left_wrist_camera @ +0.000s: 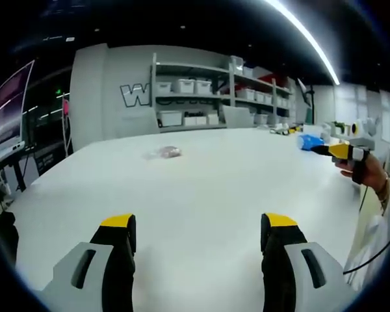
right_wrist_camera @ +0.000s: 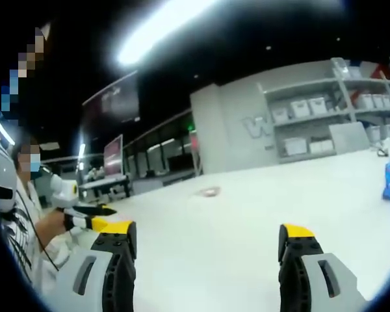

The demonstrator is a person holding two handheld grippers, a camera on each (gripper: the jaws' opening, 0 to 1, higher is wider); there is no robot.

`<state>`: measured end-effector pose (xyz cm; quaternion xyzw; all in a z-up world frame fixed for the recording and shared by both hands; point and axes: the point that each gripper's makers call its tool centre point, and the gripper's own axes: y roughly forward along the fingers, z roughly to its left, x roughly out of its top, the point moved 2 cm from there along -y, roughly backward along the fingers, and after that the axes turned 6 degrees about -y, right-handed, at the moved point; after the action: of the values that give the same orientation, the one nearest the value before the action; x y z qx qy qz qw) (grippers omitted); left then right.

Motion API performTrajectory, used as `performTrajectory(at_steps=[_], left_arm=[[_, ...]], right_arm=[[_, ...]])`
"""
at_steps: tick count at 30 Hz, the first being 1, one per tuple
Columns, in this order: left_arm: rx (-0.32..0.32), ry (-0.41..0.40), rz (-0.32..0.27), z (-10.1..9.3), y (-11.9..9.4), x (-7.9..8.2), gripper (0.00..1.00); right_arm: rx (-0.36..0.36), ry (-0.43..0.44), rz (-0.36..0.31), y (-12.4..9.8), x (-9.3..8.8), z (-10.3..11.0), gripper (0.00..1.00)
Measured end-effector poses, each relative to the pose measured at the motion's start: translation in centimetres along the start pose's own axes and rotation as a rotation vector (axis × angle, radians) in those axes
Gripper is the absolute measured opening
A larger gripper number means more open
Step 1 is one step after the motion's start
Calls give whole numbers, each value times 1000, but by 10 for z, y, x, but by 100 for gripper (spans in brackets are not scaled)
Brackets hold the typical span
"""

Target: Open the resealable bag by pulling the two sides of the seal apart until the entire bag opening is separated and visibly accessible.

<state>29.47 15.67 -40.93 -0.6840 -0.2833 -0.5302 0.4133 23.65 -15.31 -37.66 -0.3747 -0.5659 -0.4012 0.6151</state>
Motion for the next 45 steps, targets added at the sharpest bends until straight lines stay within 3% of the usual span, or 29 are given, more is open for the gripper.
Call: performTrajectory(at_steps=[45], left_arm=[[-2,12,2,0,-1,2,77]], right_arm=[[14,-15,27,6,0,0,90]])
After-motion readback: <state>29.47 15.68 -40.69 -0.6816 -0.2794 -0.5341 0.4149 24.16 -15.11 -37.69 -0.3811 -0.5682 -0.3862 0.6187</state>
